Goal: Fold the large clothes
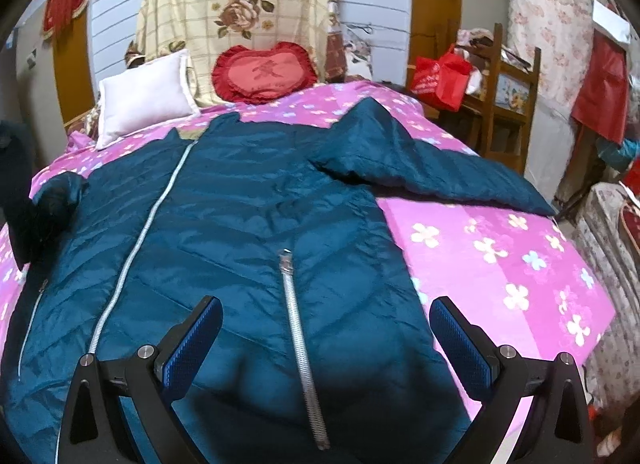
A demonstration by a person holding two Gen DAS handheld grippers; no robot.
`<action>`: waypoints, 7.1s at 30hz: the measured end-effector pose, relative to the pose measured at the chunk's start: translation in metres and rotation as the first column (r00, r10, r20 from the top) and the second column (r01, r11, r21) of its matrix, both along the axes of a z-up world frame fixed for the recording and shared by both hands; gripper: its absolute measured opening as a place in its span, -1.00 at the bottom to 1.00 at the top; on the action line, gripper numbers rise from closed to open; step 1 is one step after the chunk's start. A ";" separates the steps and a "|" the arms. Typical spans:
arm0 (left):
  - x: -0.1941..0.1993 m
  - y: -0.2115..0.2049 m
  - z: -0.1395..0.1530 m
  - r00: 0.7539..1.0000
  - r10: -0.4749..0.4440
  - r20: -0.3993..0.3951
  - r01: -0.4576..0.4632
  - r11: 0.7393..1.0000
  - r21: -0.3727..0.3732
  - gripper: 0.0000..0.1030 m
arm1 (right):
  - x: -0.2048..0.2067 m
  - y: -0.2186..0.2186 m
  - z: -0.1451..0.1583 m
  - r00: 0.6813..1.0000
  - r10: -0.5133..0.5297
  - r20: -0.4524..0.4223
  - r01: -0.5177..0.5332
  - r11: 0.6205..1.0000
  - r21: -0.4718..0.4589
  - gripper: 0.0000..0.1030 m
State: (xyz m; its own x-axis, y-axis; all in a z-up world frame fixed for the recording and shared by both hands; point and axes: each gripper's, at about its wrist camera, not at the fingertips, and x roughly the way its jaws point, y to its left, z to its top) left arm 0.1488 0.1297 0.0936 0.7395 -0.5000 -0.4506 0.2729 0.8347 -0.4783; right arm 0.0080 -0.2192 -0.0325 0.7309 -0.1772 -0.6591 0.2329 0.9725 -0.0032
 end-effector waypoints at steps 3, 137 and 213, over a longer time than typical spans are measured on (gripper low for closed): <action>0.014 -0.043 0.009 0.997 -0.072 0.015 0.072 0.997 -0.006 -0.88 | -0.002 -0.005 -0.003 1.000 -0.007 -0.019 0.007 1.000 -0.005 1.00; 0.086 0.015 -0.158 0.871 0.411 -0.271 -0.270 0.859 0.435 0.82 | 0.240 0.063 -0.051 0.960 0.227 -0.163 -0.215 0.973 0.088 1.00; 0.028 0.013 -0.153 0.866 0.447 -0.225 -0.348 0.861 0.371 0.82 | 0.153 -0.194 0.042 0.998 -0.057 0.027 0.058 0.998 -0.035 -0.71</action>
State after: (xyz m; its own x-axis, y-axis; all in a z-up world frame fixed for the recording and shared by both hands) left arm 0.1773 0.1429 -0.0595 0.6525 0.0094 -0.7577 -0.2257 0.9570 -0.1825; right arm 0.1613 -0.4136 0.0098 0.7355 -0.2423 -0.6327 0.2887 0.9569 -0.0308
